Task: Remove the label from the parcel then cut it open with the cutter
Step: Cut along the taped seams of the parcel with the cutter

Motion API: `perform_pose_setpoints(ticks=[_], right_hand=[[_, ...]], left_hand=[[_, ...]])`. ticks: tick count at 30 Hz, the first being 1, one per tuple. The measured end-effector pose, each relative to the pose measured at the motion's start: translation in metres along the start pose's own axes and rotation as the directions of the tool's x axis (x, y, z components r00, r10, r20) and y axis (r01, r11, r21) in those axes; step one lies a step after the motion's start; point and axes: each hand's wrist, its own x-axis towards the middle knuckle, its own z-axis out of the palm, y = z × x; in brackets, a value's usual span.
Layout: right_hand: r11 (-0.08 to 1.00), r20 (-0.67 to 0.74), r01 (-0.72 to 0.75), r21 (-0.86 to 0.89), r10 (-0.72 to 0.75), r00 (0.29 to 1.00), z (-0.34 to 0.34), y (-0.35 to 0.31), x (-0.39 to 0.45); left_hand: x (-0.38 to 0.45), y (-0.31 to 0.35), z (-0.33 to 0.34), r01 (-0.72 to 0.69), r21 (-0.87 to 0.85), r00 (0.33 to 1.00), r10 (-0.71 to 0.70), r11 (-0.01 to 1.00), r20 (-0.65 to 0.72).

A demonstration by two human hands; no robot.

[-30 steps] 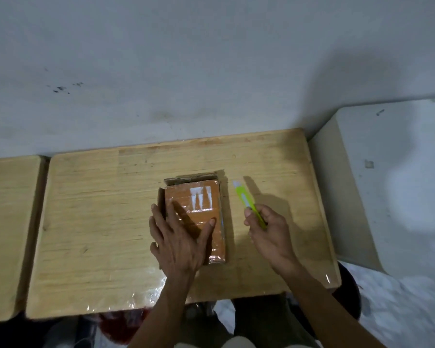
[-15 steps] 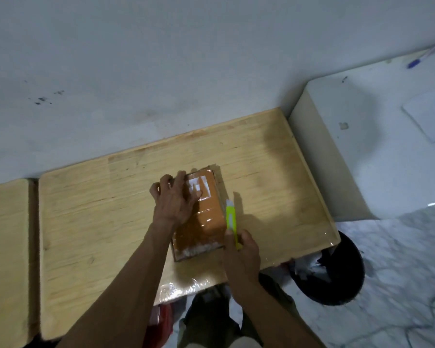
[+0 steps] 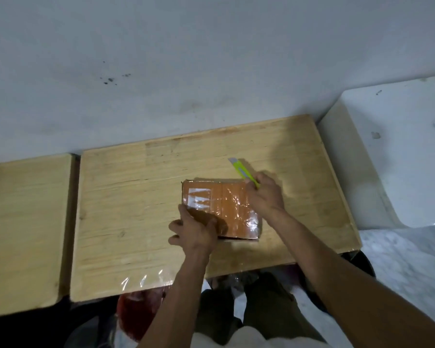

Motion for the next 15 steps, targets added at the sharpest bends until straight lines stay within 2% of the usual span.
perform_pose_setpoints(ticks=[5, 10, 12, 15], right_hand=[[0.971, 0.096, 0.162, -0.174, -0.147, 0.985, 0.002, -0.012, 0.033], [0.971, 0.124, 0.188, -0.151, -0.17, 0.978, 0.007, -0.005, 0.04], [0.974, 0.1, 0.192, -0.118, -0.181, 0.978, 0.006, -0.003, 0.037], [0.979, -0.051, 0.178, -0.095, -0.183, 0.982, -0.007, -0.001, 0.027]], left_hand=[[-0.009, 0.001, 0.011, -0.02, 0.012, 1.0, 0.02, 1.0, 0.015], [-0.008, -0.003, 0.011, -0.077, 0.093, 0.997, 0.078, 0.993, -0.003], [-0.009, -0.005, 0.012, -0.089, 0.125, 0.995, 0.092, 0.988, -0.023], [-0.007, -0.005, 0.013, -0.186, 0.237, 0.975, 0.208, 0.953, -0.073]])
